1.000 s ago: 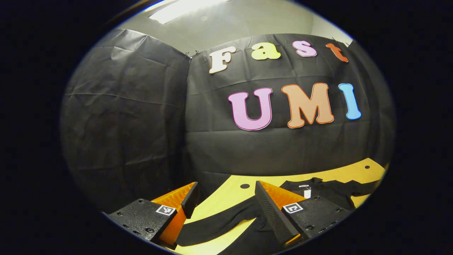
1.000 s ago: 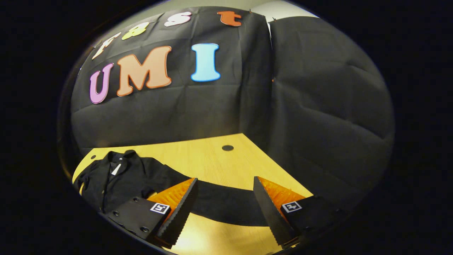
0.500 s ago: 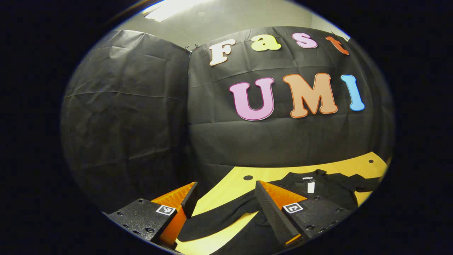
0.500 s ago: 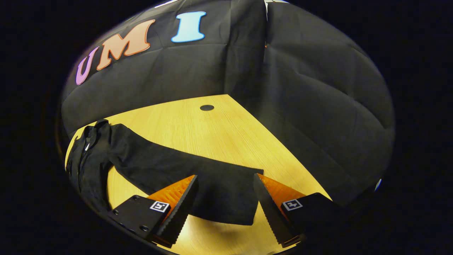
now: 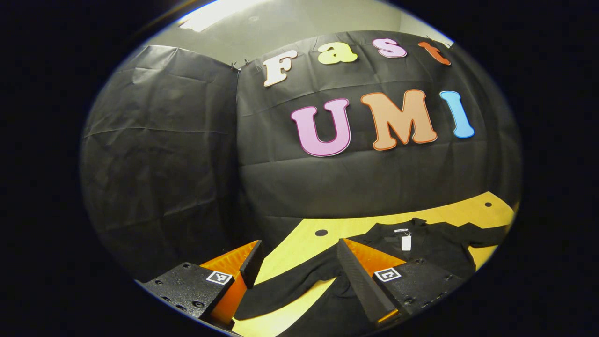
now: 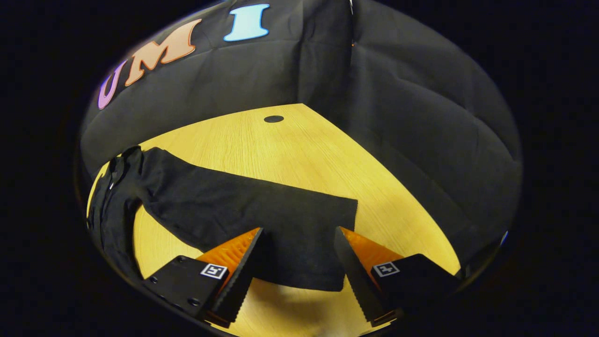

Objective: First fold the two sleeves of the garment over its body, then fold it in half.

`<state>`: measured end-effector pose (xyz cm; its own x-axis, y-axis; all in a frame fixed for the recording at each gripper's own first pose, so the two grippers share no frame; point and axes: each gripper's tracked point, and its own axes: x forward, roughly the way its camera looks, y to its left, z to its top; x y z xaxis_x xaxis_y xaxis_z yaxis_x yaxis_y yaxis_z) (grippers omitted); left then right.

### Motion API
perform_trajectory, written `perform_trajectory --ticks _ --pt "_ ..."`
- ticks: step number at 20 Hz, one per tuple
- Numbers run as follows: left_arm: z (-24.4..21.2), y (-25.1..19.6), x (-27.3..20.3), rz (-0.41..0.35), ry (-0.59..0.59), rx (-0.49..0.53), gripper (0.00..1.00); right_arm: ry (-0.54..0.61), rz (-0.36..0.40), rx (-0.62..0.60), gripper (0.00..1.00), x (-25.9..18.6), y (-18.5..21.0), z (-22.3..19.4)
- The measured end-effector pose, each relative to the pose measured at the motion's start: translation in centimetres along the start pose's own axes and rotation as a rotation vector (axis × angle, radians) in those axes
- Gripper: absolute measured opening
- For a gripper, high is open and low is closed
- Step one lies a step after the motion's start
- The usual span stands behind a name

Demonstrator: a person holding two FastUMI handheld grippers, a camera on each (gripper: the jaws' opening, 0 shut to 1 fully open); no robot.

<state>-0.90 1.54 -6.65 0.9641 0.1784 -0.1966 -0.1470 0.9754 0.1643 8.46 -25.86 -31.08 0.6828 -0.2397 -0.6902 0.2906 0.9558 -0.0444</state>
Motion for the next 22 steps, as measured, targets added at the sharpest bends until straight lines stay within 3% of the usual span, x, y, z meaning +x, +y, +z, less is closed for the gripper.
perform_trajectory --ticks 4,5,7,8,9,11,13,19,22 --pt "-0.5 -0.4 0.0 -0.015 0.010 -0.018 0.94 -0.004 0.019 -0.008 0.91 0.2 0.5 0.2" --pt "-0.6 -0.5 0.1 -0.018 0.010 -0.026 0.94 -0.004 0.023 -0.016 0.83 0.0 0.9 0.2" --pt "-0.9 -0.4 0.1 -0.020 0.013 -0.032 0.94 -0.010 0.036 -0.038 0.55 -0.1 2.0 0.3" --pt "-0.8 -0.3 0.1 -0.020 0.012 -0.034 0.94 -0.011 0.038 -0.050 0.47 -0.1 2.4 0.3" --pt "-0.8 -0.1 0.0 -0.020 0.012 -0.037 0.94 -0.012 0.040 -0.060 0.29 0.0 2.6 0.3" --pt "-1.1 0.4 -0.1 -0.016 0.012 -0.045 0.94 -0.003 0.038 -0.070 0.13 0.0 2.6 0.4" --pt "-1.3 1.2 -0.2 -0.008 0.016 -0.051 0.94 0.001 0.039 -0.052 0.08 -0.3 2.9 0.7" --pt "-3.0 4.2 -0.6 0.036 0.040 -0.093 0.94 -0.084 0.044 -0.088 0.07 -2.9 4.7 5.7" --pt "-3.9 6.3 -0.7 0.061 0.048 -0.117 0.94 -0.143 0.079 -0.099 0.07 -3.8 9.4 9.8"
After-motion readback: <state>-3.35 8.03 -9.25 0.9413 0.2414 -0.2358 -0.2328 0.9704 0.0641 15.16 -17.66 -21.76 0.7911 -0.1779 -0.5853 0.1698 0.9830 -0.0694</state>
